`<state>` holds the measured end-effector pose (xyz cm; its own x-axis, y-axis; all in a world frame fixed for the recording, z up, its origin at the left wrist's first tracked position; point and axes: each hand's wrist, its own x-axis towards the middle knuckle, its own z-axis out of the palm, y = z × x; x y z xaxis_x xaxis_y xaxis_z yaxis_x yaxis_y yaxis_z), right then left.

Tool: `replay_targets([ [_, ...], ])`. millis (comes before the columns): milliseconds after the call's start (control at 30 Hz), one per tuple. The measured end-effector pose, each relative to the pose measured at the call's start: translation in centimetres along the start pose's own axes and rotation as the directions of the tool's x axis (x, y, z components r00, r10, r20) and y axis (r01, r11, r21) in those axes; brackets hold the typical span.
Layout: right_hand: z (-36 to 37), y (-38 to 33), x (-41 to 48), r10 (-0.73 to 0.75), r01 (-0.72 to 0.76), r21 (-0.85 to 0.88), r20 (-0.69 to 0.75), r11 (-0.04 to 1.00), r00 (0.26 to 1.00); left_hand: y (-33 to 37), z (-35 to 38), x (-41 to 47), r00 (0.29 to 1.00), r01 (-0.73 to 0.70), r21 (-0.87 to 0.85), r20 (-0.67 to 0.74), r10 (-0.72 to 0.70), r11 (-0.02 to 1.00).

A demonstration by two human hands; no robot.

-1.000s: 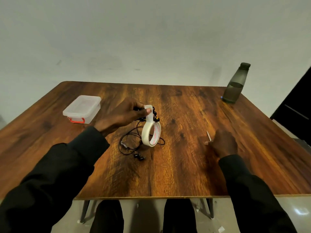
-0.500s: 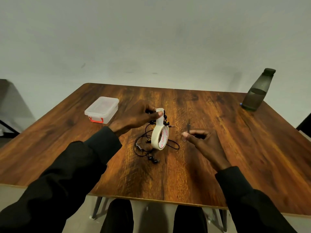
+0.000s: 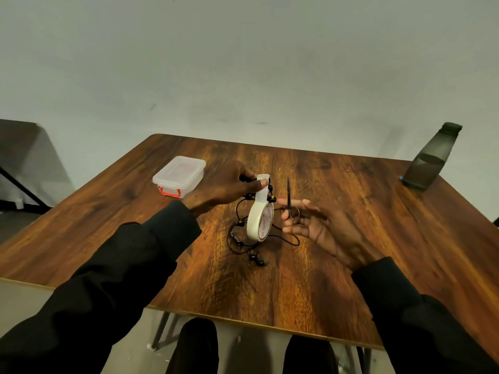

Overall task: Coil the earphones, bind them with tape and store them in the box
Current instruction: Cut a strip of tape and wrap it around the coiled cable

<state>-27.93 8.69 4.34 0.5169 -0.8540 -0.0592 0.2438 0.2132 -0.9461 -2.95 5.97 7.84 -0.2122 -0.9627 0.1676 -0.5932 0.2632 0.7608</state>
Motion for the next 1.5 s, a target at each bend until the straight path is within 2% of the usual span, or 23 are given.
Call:
replay_targets([
  [167, -0.1, -0.8, -0.3, -0.003, 0.001, -0.083, -0.017, 0.997, 1.000, 0.0, -0.2, -0.1, 1.000, 0.002, -0.024, 0.000, -0.002, 1.000],
  [300, -0.2, -0.9, -0.1, -0.101, 0.088, -0.276, -0.036, 0.957, 0.994, -0.4, -0.5, 0.1, 1.000, -0.009, 0.001, -0.023, 0.009, 1.000],
  [433, 0.6, -0.9, 0.2, -0.184, 0.116, -0.480, -0.096, 0.870, 0.978, -0.8, -0.7, 0.1, 1.000, -0.008, -0.008, -0.027, 0.008, 1.000],
  [533, 0.9, -1.1, 0.6, -0.243, 0.121, -0.676, -0.088, 0.727, 0.966, -1.0, -0.8, 0.2, 1.000, -0.016, -0.032, -0.013, 0.015, 0.999],
  [633, 0.8, -1.8, 1.1, -0.268, 0.092, -0.879, -0.042, 0.468, 0.963, -1.1, -1.0, 0.3, 1.000, -0.029, -0.045, -0.002, 0.029, 0.999],
  [700, 1.1, -2.6, 1.3, -0.243, 0.096, -0.942, 0.016, 0.322, 0.970, -1.2, -1.0, 0.3, 0.999, -0.032, -0.056, 0.000, 0.032, 0.998],
  [800, 1.8, -3.6, 1.8, -0.163, 0.094, -0.970, 0.058, 0.222, 0.985, -1.0, -1.0, 0.3, 0.999, -0.049, -0.058, 0.005, 0.049, 0.997],
  [933, 2.5, -4.5, 2.3, -0.132, 0.117, -0.986, 0.101, 0.121, 0.986, -0.8, -1.2, 0.3, 0.998, -0.059, -0.040, -0.012, 0.059, 0.997],
  [1500, 2.1, -5.2, 2.4, -0.155, 0.126, -0.992, 0.120, 0.026, 0.981, -0.9, -1.5, 0.4, 0.998, -0.059, -0.027, -0.036, 0.058, 0.998],
])
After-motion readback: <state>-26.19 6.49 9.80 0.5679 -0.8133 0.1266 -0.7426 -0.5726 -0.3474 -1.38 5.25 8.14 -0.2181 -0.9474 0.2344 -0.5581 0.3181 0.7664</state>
